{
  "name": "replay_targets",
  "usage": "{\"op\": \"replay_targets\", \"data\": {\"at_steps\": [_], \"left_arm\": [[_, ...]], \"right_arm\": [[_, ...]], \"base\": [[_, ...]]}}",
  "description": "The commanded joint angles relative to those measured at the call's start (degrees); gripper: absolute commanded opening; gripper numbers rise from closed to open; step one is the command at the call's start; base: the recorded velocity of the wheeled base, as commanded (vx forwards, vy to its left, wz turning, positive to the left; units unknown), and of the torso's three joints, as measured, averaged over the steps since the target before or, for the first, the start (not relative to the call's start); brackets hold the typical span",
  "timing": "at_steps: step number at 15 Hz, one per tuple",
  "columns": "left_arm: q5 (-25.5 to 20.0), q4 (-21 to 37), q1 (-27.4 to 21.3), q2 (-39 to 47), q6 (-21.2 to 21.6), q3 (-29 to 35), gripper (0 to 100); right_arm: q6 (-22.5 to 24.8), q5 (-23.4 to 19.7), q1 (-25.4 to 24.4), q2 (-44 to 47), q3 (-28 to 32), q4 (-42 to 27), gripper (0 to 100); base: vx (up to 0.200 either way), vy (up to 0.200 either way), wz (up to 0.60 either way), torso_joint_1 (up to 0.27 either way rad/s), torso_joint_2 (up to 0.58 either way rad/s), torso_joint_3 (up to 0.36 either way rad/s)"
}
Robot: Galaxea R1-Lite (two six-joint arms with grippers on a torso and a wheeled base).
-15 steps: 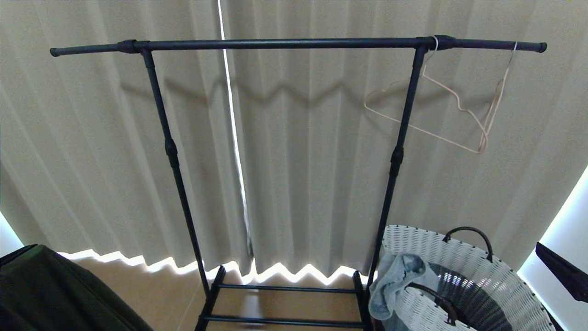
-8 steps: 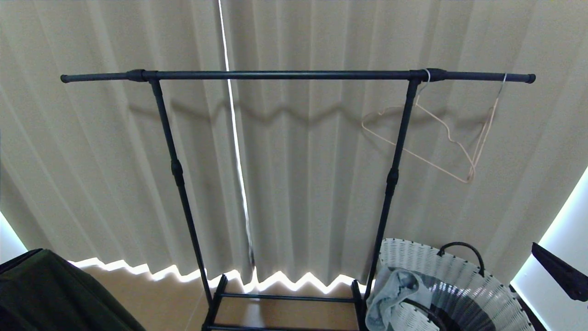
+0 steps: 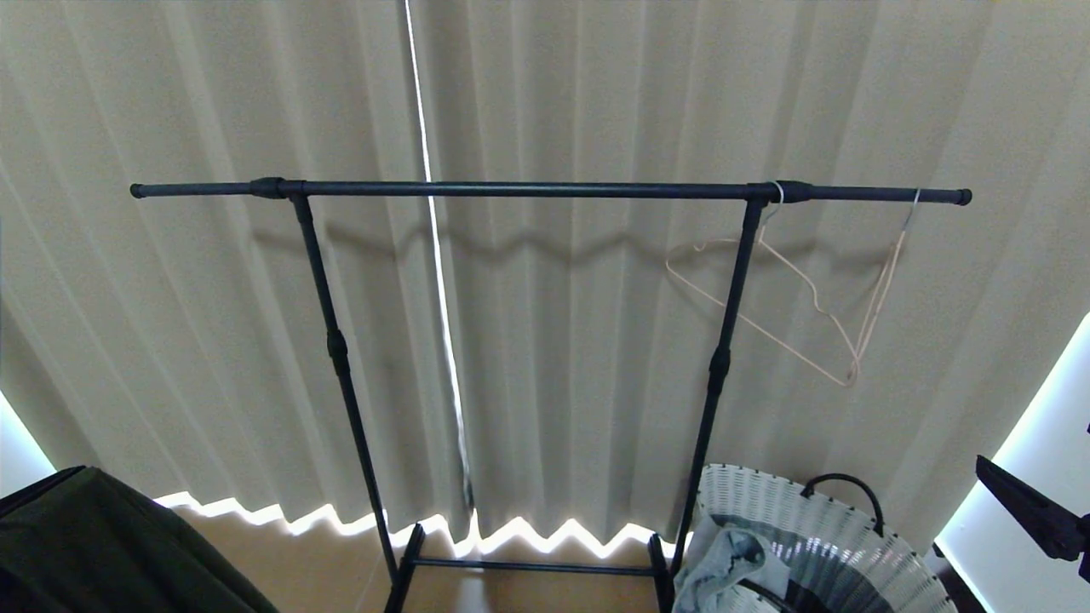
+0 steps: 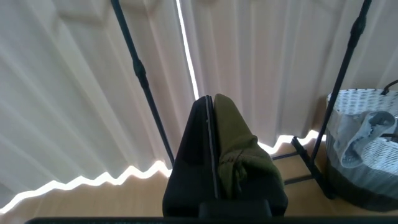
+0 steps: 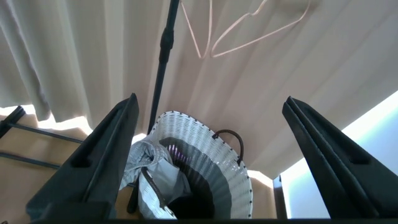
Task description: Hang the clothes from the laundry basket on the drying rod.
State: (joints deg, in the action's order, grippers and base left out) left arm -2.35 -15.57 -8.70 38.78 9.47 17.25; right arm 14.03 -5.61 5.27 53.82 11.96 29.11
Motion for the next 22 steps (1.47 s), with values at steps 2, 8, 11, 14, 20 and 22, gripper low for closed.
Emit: {"op": "replay_targets", "data": {"at_steps": [2,8,11,14,20,22], "left_arm": [[0.0,0.0,0.1,0.1,-0.5,-0.5,0],[0.1,0.0,0.2,0.2,-0.7,-0.3,0],[0.1,0.0,0.2,0.2,-0.5,-0.4,0],[0.1,0.0,0.2,0.2,-0.4,-0.6,0],[0.1,0.0,0.2,0.2,-0.5,-0.7,0],[0.1,0.0,0.2,0.1,-0.5,-0.7,0]], "right_arm": [[0.0,0.0,-0.1,-0.1,-0.7,0.2,100],[0.0,0.0,0.0,-0.1,-0.7,0.2,100],[0.0,0.0,-0.1,-0.1,-0.7,0.2,100],[0.1,0.0,0.0,-0.1,-0.7,0.2,100],[0.1,0.0,-0.1,-0.4,-1.0,0.2,100],[0.2,0.0,-0.1,-0.3,-1.1,0.0,100]], "base": [[0.0,0.0,0.0,0.039,-0.08,-0.041],[0.0,-0.033,0.0,0.0,0.0,0.001],[0.0,-0.2,0.0,0.001,0.0,0.002],[0.0,-0.2,0.0,0.009,0.0,-0.001],[0.0,-0.133,0.0,0.0,0.0,0.002],[0.0,0.0,0.0,0.0,0.0,0.0]]}}
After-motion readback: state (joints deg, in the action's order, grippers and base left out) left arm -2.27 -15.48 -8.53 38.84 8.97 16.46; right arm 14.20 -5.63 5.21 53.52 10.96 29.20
